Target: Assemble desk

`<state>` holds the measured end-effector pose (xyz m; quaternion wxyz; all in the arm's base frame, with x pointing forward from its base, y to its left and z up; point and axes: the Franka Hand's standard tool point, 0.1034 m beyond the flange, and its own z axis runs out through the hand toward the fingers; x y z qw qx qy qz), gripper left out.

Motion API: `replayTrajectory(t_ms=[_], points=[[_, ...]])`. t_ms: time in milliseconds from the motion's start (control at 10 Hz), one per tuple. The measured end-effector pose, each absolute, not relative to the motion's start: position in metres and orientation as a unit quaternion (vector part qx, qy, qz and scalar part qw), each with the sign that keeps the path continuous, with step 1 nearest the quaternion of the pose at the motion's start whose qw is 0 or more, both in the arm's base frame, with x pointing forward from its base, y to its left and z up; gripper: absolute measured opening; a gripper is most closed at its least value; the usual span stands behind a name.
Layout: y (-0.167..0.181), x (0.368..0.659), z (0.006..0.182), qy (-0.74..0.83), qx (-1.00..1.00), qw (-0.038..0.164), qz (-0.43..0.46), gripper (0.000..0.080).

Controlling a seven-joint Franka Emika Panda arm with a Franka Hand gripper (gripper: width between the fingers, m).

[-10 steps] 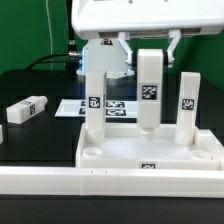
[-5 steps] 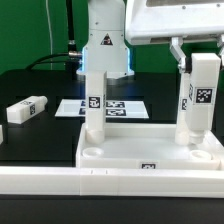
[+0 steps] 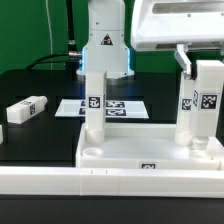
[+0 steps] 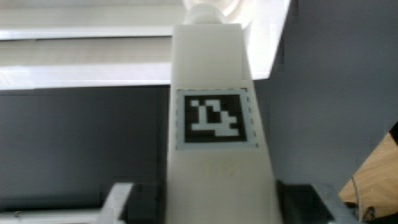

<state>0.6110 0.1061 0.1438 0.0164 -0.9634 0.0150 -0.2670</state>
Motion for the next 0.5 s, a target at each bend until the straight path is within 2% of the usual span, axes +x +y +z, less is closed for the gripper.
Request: replayTrajectory(t_ms=[500], points=[[0.1040,0.6085,0.1359,0.014,-0.965,0.013,-0.261,0.0290]])
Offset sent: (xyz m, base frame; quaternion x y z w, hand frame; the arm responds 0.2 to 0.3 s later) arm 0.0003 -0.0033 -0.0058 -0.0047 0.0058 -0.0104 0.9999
